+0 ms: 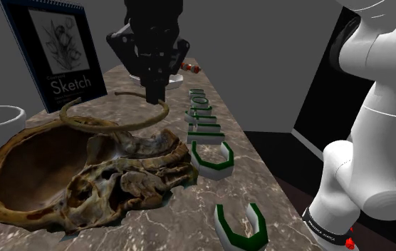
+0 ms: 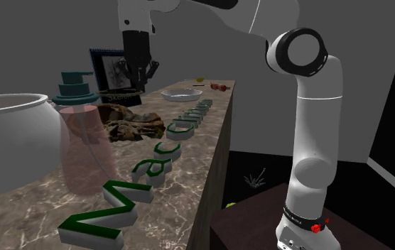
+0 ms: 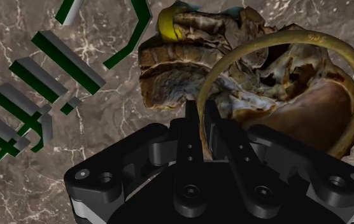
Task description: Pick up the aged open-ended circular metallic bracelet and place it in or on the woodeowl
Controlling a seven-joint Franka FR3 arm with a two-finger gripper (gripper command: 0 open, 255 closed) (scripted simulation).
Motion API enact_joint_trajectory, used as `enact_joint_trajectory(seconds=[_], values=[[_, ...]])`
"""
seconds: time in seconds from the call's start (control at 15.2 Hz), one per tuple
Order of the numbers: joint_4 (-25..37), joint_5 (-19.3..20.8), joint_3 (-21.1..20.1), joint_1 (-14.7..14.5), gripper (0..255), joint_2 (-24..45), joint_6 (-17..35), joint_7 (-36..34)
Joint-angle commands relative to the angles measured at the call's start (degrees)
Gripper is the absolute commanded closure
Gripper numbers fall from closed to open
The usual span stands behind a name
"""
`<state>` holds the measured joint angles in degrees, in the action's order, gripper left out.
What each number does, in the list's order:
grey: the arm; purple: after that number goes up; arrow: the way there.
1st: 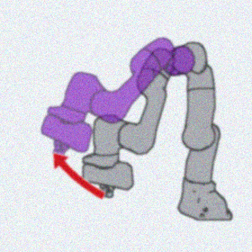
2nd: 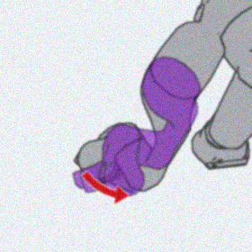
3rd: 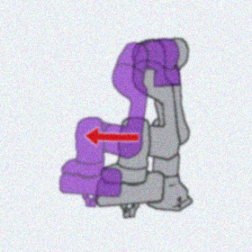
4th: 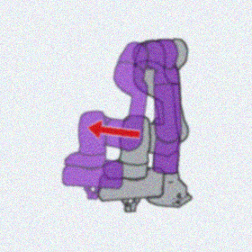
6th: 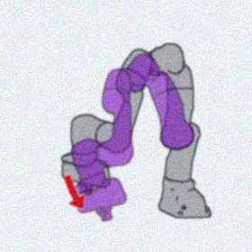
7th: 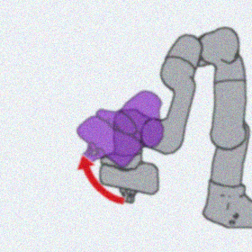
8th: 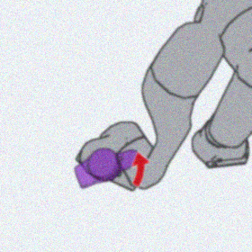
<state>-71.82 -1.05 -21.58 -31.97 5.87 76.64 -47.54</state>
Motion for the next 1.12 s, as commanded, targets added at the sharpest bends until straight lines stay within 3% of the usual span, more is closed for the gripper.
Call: enact_joint_trajectory(seconds=[0.0, 0.53, 0.99, 1.06], values=[[-3.0, -0.4, 0.2, 0.3, 255, -1.0, 2.0, 0.4], [-13.0, -1.5, 0.6, 0.9, 255, -4.1, 9.1, 1.5], [-13.0, -1.5, 0.6, 0.9, 255, -4.1, 9.1, 1.5], [-13.0, -1.5, 0.6, 0.9, 0, -4.2, 9.1, 1.5]])
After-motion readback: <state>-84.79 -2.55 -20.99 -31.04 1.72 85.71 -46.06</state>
